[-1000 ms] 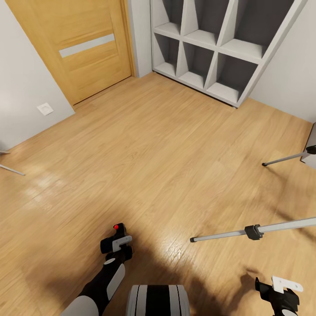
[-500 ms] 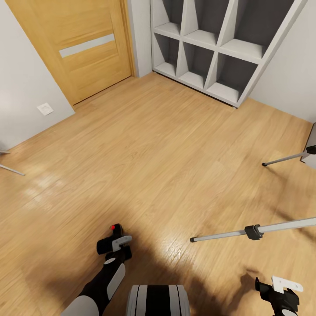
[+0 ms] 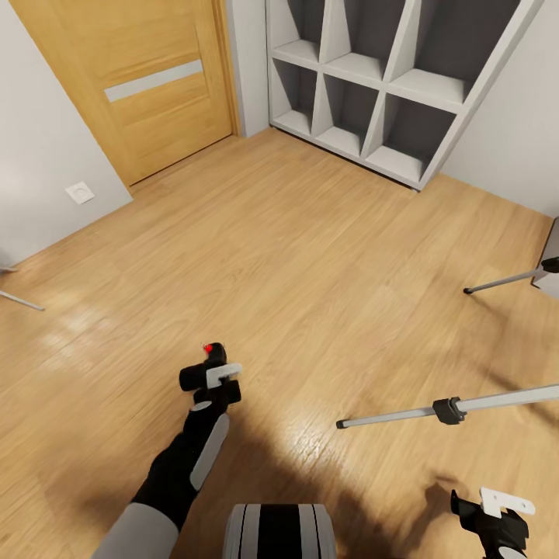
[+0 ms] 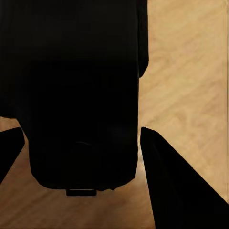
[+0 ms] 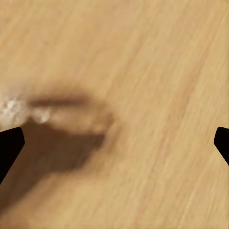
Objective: Attach the digital camera to the camera tripod in the bedroom.
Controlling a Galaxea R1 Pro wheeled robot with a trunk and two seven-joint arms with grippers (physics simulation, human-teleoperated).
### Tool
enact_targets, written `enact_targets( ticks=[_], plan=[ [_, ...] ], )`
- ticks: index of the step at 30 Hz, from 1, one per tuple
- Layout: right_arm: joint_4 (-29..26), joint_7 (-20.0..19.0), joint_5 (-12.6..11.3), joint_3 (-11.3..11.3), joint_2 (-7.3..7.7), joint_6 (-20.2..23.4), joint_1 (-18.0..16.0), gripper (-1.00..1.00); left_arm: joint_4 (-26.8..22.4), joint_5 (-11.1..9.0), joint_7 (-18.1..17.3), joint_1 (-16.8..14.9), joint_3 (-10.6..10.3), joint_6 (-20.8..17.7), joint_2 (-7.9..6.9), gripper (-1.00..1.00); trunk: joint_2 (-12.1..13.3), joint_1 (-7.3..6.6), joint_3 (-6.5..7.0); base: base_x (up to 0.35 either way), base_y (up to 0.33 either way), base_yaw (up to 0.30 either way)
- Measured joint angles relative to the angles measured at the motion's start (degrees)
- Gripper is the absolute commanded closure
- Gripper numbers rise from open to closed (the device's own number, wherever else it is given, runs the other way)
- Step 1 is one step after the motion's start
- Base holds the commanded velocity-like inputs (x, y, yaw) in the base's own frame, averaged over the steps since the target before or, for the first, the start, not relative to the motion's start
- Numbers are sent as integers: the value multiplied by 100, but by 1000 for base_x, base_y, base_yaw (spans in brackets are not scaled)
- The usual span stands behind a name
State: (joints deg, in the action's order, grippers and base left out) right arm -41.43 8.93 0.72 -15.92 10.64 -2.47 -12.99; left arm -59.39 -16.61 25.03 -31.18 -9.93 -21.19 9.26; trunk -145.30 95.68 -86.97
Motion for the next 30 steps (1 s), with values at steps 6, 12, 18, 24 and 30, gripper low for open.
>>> enact_targets(
  ticks=[6, 12, 18, 24, 30],
  plan=[
    [0, -3, -1, 8, 0, 0, 0, -100, -594, -15, 205, 0, -78, -536, 43, 100, 0, 0, 0, 0, 0, 0],
    [0, -11, -8, 3, 0, 0, 0, -100, -622, -117, 218, 1, -91, -677, 65, 100, 0, 0, 0, 0, 0, 0],
    [0, -4, -28, 2, 0, -1, 0, -100, -406, -889, 224, 1, -134, -652, 65, 100, 0, 0, 0, 0, 0, 0],
    [0, -1, -31, 1, -4, -7, 0, -100, -359, -1051, 242, 1, -561, -639, 58, 100, 0, 0, 0, 0, 0, 0],
    [0, -11, -21, 1, -2, -4, 0, -100, -338, -1058, 247, 1, -744, -643, 51, 100, 7, -13, 110, 0, 0, 0]
  ],
)
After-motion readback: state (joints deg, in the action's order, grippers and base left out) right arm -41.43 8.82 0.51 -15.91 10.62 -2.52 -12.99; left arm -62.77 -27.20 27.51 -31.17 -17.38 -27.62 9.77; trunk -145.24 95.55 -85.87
